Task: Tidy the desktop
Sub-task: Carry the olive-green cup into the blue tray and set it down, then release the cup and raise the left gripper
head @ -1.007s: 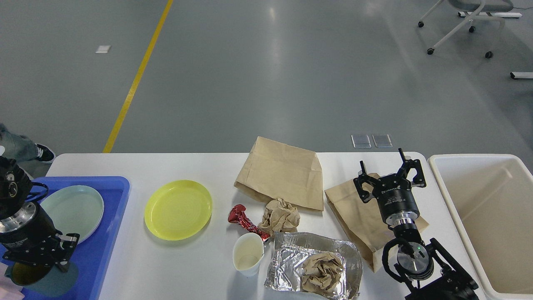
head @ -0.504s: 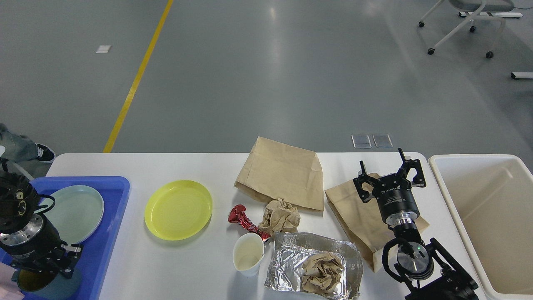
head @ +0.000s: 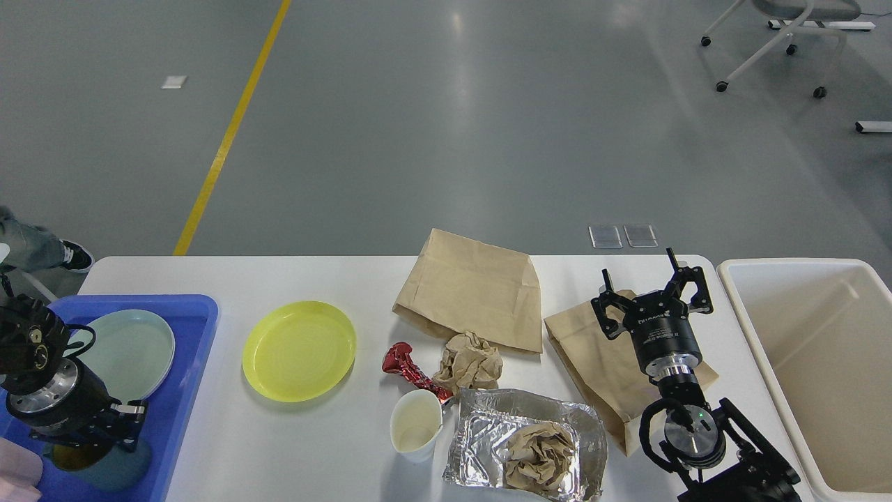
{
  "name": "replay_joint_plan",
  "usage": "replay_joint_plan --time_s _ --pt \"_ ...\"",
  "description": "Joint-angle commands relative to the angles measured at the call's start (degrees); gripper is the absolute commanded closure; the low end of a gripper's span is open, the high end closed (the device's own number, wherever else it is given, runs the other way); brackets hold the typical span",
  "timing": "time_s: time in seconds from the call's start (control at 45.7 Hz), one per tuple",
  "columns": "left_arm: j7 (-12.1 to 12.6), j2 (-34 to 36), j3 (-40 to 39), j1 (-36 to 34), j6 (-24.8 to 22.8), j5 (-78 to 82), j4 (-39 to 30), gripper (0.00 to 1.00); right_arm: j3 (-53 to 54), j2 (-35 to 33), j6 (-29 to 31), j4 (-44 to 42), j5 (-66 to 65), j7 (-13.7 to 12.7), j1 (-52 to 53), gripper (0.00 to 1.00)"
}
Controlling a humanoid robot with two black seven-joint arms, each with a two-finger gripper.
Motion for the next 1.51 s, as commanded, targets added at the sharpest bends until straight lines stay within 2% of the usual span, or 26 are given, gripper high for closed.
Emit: replay_joint_plan --time_s 0.0,0.044,0.35,0.46,0.635,0.788,0.963,1.182,1.357,1.489 --pt "-0.02 -0.18 0.14 -0.35 1.99 -2.15 -0.18 0.09 0.0 -0.01 0.01 0.0 -0.08 0.0 0.0 0.0" --pt "-0.1 0.09 0.49 -0.61 1.29 -2.76 -0.53 0.05 0.0 -0.01 0.01 0.0 0.01 0.0 0.0 0.0" --pt "-0.45 0.97 1.37 -1.84 -5.65 -2.85 -0.71 0.05 0.0 -0.01 0.01 0.0 0.01 0.0 0.0 0.0" --pt "-0.54 1.32 3.21 -4.65 -7.67 -2.94 -1.06 0.05 0.0 -0.01 0.01 0.0 0.01 0.0 0.0 0.0" --pt "-0.63 1.32 10.24 -12.82 -8.2 -5.57 -3.87 0.05 0.0 -0.01 0.01 0.0 -0.08 0.0 0.0 0.0" --pt "-0.37 0.53 15.69 -21.43 -11.36 -9.09 -7.03 0.05 0.0 -0.01 0.01 0.0 0.01 0.0 0.0 0.0" --pt "-0.19 -1.31 19.73 -34.95 -16.64 -11.63 -13.71 0.05 0.0 0.07 0.01 0.0 -0.08 0.0 0.0 0.0" --pt "-0.02 -14.58 28.96 -54.29 -17.78 -24.38 -23.55 0.05 0.0 -0.01 0.01 0.0 0.01 0.0 0.0 0.0" --pt "0.07 -20.21 29.58 -67.57 -22.69 -30.09 -28.39 0.05 0.0 -0.01 0.01 0.0 0.01 0.0 0.0 0.0" --pt "0.25 -24.16 29.5 -75.75 -22.69 -34.05 -30.5 0.05 0.0 -0.01 0.01 0.0 -0.08 0.0 -0.09 0.0"
